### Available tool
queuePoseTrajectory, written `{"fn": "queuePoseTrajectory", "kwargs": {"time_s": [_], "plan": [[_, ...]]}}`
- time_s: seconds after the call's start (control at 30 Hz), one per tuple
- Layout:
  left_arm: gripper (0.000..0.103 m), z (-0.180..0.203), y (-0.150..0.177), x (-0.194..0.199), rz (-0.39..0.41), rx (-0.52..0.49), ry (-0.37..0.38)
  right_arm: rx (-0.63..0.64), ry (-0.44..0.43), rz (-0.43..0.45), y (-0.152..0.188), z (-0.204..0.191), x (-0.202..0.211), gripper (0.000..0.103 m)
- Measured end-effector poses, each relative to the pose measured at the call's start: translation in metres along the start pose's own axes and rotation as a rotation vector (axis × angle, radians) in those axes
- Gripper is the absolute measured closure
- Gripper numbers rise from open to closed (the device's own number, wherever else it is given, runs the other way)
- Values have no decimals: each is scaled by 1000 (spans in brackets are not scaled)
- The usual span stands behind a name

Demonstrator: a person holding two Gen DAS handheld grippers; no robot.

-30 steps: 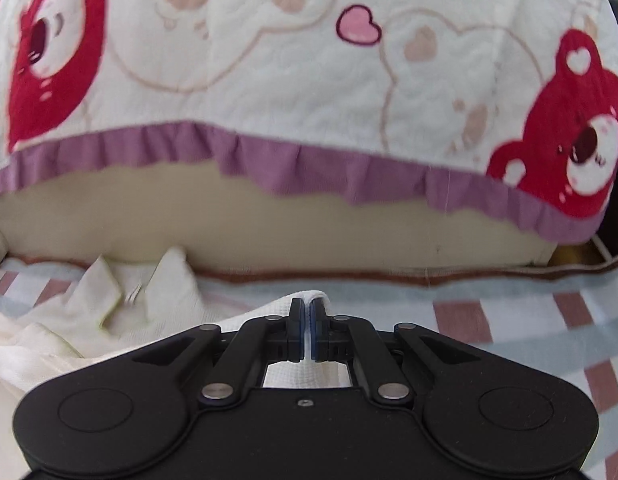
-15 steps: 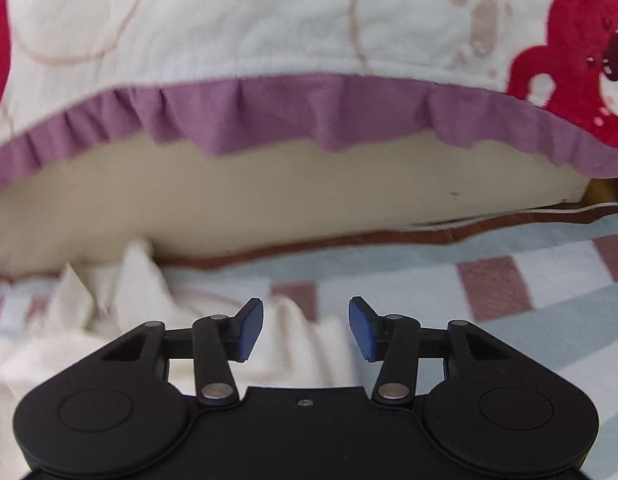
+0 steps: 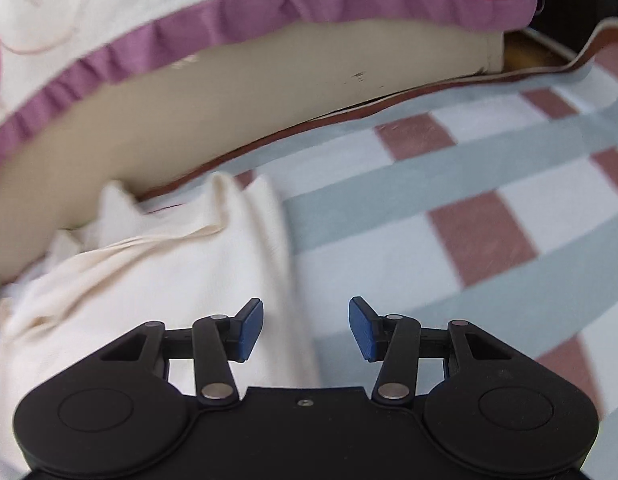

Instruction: Fold clothes

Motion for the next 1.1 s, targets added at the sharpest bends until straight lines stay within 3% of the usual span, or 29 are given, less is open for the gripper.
{"fn": "queuePoseTrajectory", "kwargs": {"time_s": [0.1, 0.13, 0.17, 0.23, 0.37, 0.43, 0.5, 0.53, 0.57, 0.6, 0.63, 0.67, 0.73, 0.8, 0.97, 1.1], "plan": [[36, -18, 30, 18, -56, 68, 5, -11, -75, -26, 14, -9, 5, 50], [36, -23, 43, 23, -72, 102, 19, 31, -80, -47, 18, -13, 5, 78], [36, -28, 55, 26, -89, 130, 26, 118, -65, -58, 19, -20, 5, 100], [36, -40, 78, 30, -121, 154, 12, 265, -13, 8, 11, -30, 14, 99], [36, -43, 91, 28, -149, 140, 17, 343, 84, 44, -2, -26, 20, 101], [36, -42, 92, 26, -161, 170, 37, 383, 187, 13, 2, -22, 10, 101], [36, -41, 96, 21, -186, 207, 65, 413, 353, 10, -1, -17, 5, 100], [36, -40, 97, 19, -195, 207, 61, 384, 381, 10, -4, -13, 8, 92], [36, -39, 96, 18, -190, 189, 39, 350, 401, 11, -7, -9, 11, 92], [36, -37, 95, 16, -184, 166, 14, 274, 363, 19, -11, -7, 17, 92], [35, -35, 94, 15, -178, 132, -17, 175, 308, 21, -12, -4, 23, 84], [35, -34, 94, 14, -172, 103, -44, 75, 251, 23, -12, 0, 30, 63], [35, -33, 95, 15, -168, 75, -72, -156, 148, -6, 0, 6, 38, 46], [35, -35, 95, 19, -171, 108, -53, -344, 87, -34, 17, 10, 43, 46], [39, -43, 102, 22, -253, 363, 87, -464, 5, -138, 54, -11, 32, 46], [39, -49, 92, 18, -133, 306, 48, -572, -63, -105, 60, -17, 21, 46]]}}
Point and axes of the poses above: each gripper's, at about its wrist camera, not at the fingertips, and x roughly against the way its jaws point, z to its right, y to its underside, the point moved 9 cm from there along -x, roughly the way its jaws point, and after that the axes turned 7 degrees about z, right-handed, at the moved point
